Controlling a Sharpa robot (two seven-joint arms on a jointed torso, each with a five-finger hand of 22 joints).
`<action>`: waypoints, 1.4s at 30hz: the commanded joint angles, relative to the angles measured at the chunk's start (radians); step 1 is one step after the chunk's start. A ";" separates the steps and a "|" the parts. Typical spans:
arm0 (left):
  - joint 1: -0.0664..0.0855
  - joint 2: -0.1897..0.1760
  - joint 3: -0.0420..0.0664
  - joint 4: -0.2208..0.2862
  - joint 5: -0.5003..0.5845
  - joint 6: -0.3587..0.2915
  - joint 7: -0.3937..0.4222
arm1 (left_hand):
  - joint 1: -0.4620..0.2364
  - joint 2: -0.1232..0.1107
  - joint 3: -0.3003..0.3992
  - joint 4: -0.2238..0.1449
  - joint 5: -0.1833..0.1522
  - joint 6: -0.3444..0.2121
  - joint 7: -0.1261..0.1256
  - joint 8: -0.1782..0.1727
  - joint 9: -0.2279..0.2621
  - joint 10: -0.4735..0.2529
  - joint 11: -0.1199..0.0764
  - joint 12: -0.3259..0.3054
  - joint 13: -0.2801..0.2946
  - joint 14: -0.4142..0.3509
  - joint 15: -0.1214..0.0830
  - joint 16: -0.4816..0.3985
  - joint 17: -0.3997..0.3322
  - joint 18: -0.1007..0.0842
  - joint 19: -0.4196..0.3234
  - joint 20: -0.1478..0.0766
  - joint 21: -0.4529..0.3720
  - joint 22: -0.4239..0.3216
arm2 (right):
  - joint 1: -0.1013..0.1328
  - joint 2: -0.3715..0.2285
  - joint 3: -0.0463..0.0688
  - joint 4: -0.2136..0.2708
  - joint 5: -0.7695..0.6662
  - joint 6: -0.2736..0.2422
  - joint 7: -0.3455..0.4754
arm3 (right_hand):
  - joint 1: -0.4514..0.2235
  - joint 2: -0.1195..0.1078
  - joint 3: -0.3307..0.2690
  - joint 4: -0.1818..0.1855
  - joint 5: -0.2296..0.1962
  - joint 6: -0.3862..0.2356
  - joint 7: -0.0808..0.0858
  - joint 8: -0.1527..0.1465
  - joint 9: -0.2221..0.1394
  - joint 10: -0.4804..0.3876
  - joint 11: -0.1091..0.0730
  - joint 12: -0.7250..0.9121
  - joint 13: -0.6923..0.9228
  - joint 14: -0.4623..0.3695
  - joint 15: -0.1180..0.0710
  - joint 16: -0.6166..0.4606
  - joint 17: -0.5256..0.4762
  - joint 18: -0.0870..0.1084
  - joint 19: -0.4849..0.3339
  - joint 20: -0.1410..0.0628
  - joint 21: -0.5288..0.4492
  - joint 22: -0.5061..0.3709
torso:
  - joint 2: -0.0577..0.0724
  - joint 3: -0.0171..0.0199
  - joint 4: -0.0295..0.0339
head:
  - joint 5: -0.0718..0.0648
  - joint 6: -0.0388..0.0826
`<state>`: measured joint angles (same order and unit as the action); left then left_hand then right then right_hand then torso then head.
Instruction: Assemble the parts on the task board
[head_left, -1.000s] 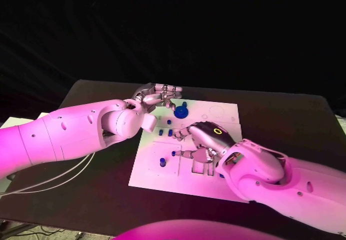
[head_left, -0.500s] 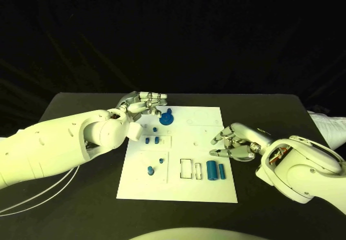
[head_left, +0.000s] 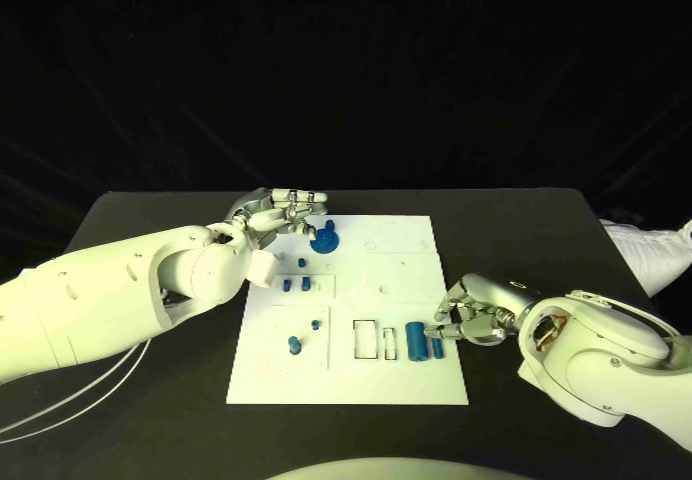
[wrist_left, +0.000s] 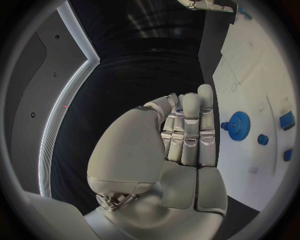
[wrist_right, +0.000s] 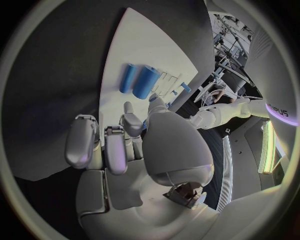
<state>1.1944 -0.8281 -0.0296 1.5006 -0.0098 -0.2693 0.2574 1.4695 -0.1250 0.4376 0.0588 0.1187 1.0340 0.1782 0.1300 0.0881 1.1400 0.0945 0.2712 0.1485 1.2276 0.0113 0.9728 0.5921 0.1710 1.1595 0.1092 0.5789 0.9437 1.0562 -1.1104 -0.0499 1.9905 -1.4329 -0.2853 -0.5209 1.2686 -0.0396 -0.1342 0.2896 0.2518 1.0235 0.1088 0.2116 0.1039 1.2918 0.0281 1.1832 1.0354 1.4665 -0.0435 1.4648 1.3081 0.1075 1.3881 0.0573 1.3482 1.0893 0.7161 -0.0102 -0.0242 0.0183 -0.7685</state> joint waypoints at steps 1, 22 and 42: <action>-0.001 0.001 0.000 0.001 -0.003 0.021 0.005 | 0.003 0.007 0.001 -0.006 0.002 -0.006 -0.001 0.004 -0.001 -0.008 0.001 0.003 0.001 -0.009 -0.001 -0.006 -0.001 0.011 0.007 0.001 -0.004 -0.002 | -0.010 0.012 -0.001 0.000 -0.056 0.028 -0.059 | -0.009 0.007 -0.010 0.000 0.005 -0.006 0.001 0.008 0.001 0.013 0.000 0.016 0.023 0.074 -0.002 0.007 0.090 -0.019 0.007 0.003 0.007 0.004 | 0.000 -0.0014 -0.0004 | -0.003 0.000; -0.007 0.001 0.000 -0.005 -0.003 0.029 0.000 | 0.003 0.007 0.001 -0.006 0.002 -0.006 -0.001 0.004 -0.001 -0.008 0.001 0.003 0.001 -0.009 -0.001 -0.006 -0.001 0.011 0.007 0.001 -0.004 -0.002 | -0.049 0.096 -0.001 -0.029 -0.128 0.047 -0.066 | -0.006 0.034 -0.031 -0.001 0.029 -0.005 -0.001 0.025 0.004 0.024 -0.001 0.049 0.076 0.076 -0.003 0.017 0.107 -0.022 0.010 0.004 0.016 0.020 | 0.002 -0.0008 0.0001 | -0.004 -0.005; -0.008 -0.002 0.000 -0.003 -0.003 0.051 -0.013 | -0.005 0.009 -0.003 -0.003 0.001 -0.011 0.000 0.005 -0.002 -0.015 0.002 0.006 0.002 -0.014 0.001 -0.010 -0.010 0.011 0.006 0.002 -0.007 -0.003 | -0.081 0.153 -0.001 -0.094 -0.129 0.044 -0.075 | 0.054 0.097 -0.023 -0.005 0.059 0.029 -0.012 0.052 0.015 0.042 -0.010 0.067 0.119 0.074 -0.009 0.014 0.102 -0.022 0.010 0.001 0.020 0.026 | 0.001 -0.0026 -0.0002 | 0.001 -0.010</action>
<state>1.1863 -0.8307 -0.0300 1.4946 -0.0098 -0.2468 0.2459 1.4665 -0.1221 0.4376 0.0589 0.1187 1.0270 0.1784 0.1299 0.0872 1.1325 0.0948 0.2712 0.1494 1.2206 0.0111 0.9679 0.5839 0.1708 1.1595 0.1093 0.5751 0.9418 0.9900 -0.9576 -0.0377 1.9082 -1.5691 -0.2760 -0.5734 1.3138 0.0371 -0.1621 0.2849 0.3042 1.0450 0.0953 0.2596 0.1127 1.3274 0.0205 1.2460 1.1514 1.4665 -0.0432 1.4790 1.3076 0.0920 1.3916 0.0607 1.3637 1.1147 0.7170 -0.0119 -0.0242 0.0197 -0.7794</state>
